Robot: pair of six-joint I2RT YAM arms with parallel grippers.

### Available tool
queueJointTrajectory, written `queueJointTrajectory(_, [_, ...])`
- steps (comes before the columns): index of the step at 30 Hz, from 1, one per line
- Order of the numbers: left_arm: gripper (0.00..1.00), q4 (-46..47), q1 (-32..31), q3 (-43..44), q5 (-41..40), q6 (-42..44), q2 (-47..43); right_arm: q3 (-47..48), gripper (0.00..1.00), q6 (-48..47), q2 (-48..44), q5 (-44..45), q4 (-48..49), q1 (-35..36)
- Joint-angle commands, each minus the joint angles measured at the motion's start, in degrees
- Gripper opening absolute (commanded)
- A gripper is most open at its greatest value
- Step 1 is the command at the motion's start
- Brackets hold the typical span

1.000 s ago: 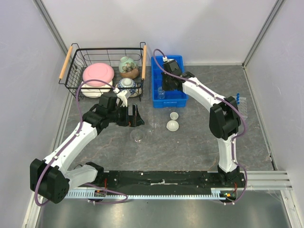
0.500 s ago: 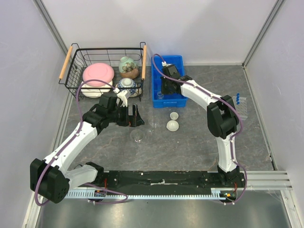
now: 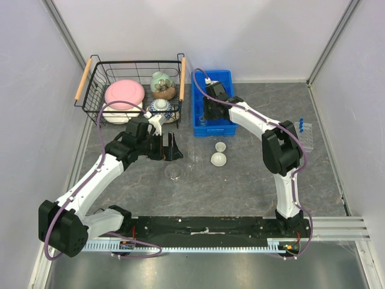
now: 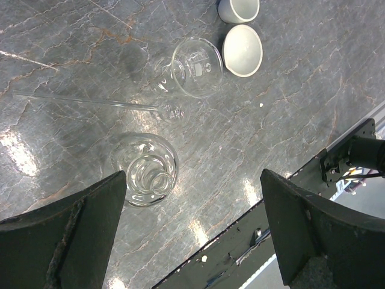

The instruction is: Organize the chemistry lab equipment

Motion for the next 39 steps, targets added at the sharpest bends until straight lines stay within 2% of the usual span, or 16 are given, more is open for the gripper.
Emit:
queueJointTrajectory(1, [0.99, 2.14, 0.41, 0.21, 1.86, 1.4, 0.07, 0.08, 0.36, -0.12, -2.27, -0.08, 0.56, 0.02])
queueJointTrajectory(10, [0.99, 2.23, 0.41, -0.05, 2.13, 1.4, -0.19, -1.76, 0.43, -2.49, -10.52, 4.4, -1.9, 2.03])
queueJointTrajectory(14, [0.99, 2.14, 0.32, -0.05, 2.04, 1.4, -0.28, -7.37, 0.44, -3.02, -17.72, 5.72, -2.6, 4.06])
queueJointTrajectory(20, [0.99, 2.14, 0.41, -0.14, 1.69, 1.4, -0.63, -14.5, 0.47, -3.64, -23.45, 3.09, -5.33, 7.66])
queueJointTrajectory(28, [1.0, 2.31, 0.33, -0.31, 1.95, 1.31, -2.04, -21.36, 0.47, -1.36, -23.37, 2.3, -3.23, 11.97])
queueJointTrajectory(39, [1.0, 3.02, 0.32, -0.93, 1.77, 1.05, -3.62, -23.04, 0.47, 0.05, -19.85, 1.42, -1.11, 14.17])
